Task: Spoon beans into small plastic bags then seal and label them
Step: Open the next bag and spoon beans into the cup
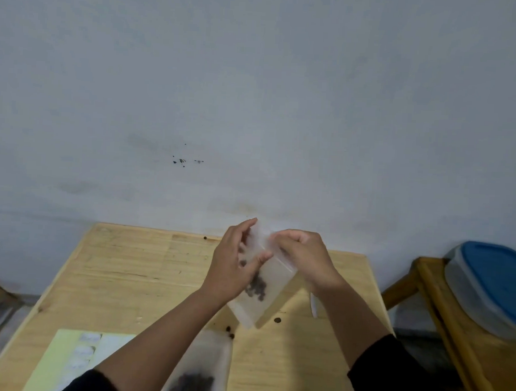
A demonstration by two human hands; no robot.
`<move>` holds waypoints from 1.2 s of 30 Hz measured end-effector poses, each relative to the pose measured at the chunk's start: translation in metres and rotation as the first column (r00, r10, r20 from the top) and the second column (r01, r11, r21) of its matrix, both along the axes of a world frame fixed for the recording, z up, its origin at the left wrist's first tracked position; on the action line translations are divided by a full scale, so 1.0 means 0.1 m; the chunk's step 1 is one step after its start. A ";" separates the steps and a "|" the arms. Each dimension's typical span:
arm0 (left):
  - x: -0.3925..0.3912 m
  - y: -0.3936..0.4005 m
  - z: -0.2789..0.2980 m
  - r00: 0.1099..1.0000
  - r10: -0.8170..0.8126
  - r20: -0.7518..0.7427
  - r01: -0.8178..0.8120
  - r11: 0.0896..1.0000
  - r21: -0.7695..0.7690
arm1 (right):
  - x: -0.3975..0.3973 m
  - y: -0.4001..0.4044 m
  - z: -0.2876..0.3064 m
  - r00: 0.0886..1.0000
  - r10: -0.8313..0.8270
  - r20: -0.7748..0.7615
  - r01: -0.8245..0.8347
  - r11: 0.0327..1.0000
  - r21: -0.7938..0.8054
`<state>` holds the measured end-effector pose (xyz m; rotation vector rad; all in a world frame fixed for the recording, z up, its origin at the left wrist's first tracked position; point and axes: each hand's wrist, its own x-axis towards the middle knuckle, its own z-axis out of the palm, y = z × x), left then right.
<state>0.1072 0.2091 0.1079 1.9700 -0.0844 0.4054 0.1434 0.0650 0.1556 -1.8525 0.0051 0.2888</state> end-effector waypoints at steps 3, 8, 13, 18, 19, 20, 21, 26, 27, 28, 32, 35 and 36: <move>-0.08 0.05 0.08 0.996 0.092 0.007 -0.091 0.990 -0.111 | -0.08 0.03 0.04 1.000 0.009 -0.017 -0.008 0.999 0.039; -0.23 0.16 0.12 0.979 0.199 -0.039 -0.201 0.929 -0.311 | -0.39 0.06 -0.02 0.994 -0.084 0.075 0.057 0.948 0.314; -0.36 0.29 0.15 0.993 0.119 -0.016 -0.119 0.961 -0.249 | -0.54 0.18 -0.03 0.966 -0.179 0.187 0.125 0.955 0.270; -0.41 0.45 0.20 0.999 -0.027 -0.045 0.018 0.982 -0.186 | -0.57 0.23 0.00 0.969 -0.126 0.215 0.078 0.973 0.218; -0.42 0.47 0.22 0.998 -0.030 -0.050 0.020 0.983 -0.184 | -0.57 0.24 0.01 0.972 -0.122 0.202 0.077 0.973 0.216; -0.43 0.49 0.24 0.998 -0.029 -0.054 0.018 0.981 -0.193 | -0.58 0.25 0.01 0.973 -0.122 0.195 0.079 0.973 0.215; -0.45 0.50 0.26 0.998 -0.027 -0.062 0.013 0.978 -0.209 | -0.59 0.26 0.01 0.974 -0.126 0.189 0.084 0.972 0.218; -0.52 0.53 0.28 0.996 -0.001 -0.084 -0.021 0.965 -0.261 | -0.66 0.35 0.01 0.975 -0.146 0.167 0.105 0.967 0.233; -0.53 0.52 0.27 0.996 0.007 -0.084 -0.029 0.965 -0.260 | -0.67 0.37 0.01 0.972 -0.162 0.170 0.118 0.963 0.242; -0.54 0.52 0.26 0.996 0.023 -0.082 -0.043 0.966 -0.255 | -0.69 0.40 0.02 0.969 -0.179 0.169 0.132 0.957 0.257; -0.56 0.53 0.26 0.994 0.073 -0.086 -0.094 0.961 -0.260 | -0.71 0.47 0.01 0.967 -0.186 0.173 0.139 0.957 0.254; -0.58 0.57 0.26 0.993 0.040 -0.115 -0.069 0.964 -0.257 | -0.73 0.52 -0.01 0.976 -0.140 0.164 0.108 0.975 0.192; -0.59 0.58 0.26 0.992 0.025 -0.124 -0.056 0.967 -0.249 | -0.75 0.54 -0.01 0.976 -0.135 0.168 0.108 0.981 0.164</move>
